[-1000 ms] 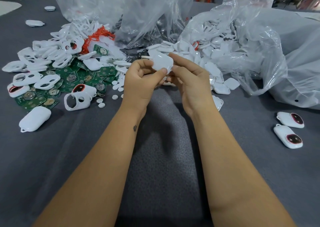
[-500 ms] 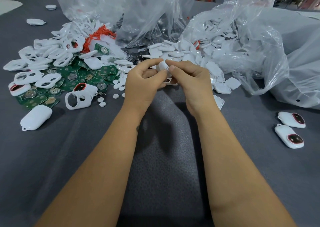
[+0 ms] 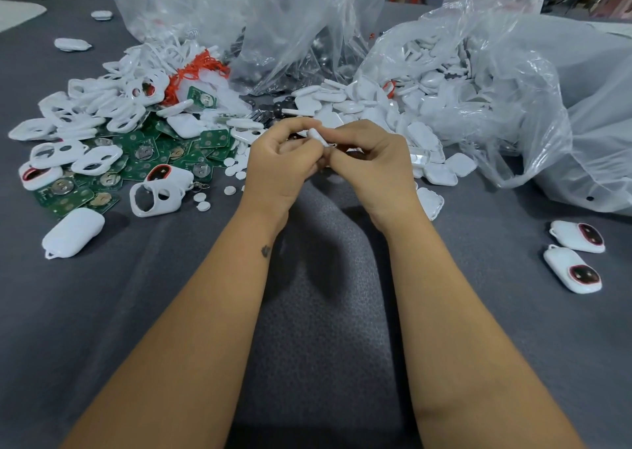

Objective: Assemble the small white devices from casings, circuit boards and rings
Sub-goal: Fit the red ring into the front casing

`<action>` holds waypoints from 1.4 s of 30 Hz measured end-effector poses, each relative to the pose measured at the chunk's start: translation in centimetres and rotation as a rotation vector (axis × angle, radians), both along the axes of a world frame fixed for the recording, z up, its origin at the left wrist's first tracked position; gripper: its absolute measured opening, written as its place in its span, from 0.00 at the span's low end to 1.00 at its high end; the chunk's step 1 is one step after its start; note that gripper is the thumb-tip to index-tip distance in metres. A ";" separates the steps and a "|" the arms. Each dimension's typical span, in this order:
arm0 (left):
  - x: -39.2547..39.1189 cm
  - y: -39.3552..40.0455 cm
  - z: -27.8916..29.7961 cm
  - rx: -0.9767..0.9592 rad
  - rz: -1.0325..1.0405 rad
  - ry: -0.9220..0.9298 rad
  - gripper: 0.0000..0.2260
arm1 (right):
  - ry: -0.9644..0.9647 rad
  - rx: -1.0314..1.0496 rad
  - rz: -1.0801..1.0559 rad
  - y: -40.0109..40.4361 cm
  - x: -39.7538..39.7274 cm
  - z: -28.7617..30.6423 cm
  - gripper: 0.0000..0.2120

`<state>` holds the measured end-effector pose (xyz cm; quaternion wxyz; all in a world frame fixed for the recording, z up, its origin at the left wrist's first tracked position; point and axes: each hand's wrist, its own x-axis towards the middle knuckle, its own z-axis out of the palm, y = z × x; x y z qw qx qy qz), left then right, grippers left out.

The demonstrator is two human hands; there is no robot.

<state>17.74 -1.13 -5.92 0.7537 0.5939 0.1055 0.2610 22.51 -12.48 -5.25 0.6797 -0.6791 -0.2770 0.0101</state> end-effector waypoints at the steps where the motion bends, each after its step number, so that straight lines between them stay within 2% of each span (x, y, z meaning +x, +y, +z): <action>1: 0.0 0.0 0.0 0.005 0.006 0.001 0.10 | -0.004 0.000 -0.003 0.0 0.0 0.0 0.10; 6: -0.2 -0.1 -0.2 0.035 0.066 -0.032 0.08 | 0.032 0.085 0.038 0.4 -0.4 0.2 0.07; 11: -0.3 -0.2 0.0 -0.018 -0.042 0.002 0.09 | 0.124 0.130 -0.064 0.2 0.2 0.1 0.09; 14: -0.2 -0.1 -0.1 0.003 -0.070 0.019 0.06 | 0.187 0.191 -0.053 0.2 0.4 0.2 0.10; 17: -0.1 0.1 -0.1 -0.002 -0.132 0.025 0.07 | 0.222 0.249 0.001 0.0 0.3 0.4 0.11; 20: -0.2 0.3 0.0 -0.016 -0.172 0.041 0.10 | 0.168 0.182 0.042 -0.1 0.0 0.3 0.12; 25: -0.2 0.0 0.4 -0.002 -0.182 0.099 0.10 | 0.108 0.053 -0.005 0.1 -0.7 0.4 0.17; 29: -0.5 -0.6 0.3 0.099 -0.144 0.130 0.12 | 0.056 -0.008 -0.083 0.3 -1.5 0.5 0.16; 36: -1.5 -3.8 0.8 0.338 -0.175 0.170 0.14 | 0.118 -0.009 -0.233 -3.0 -3.2 1.0 0.12; 39: -1.8 -7.5 1.6 0.408 -0.257 0.143 0.16 | 0.179 0.018 -0.391 -6.0 -3.5 1.1 0.10; 42: -1.8 -10.9 2.1 0.417 -0.367 0.113 0.17 | 0.127 -0.099 -0.613 -9.9 -3.7 0.6 0.07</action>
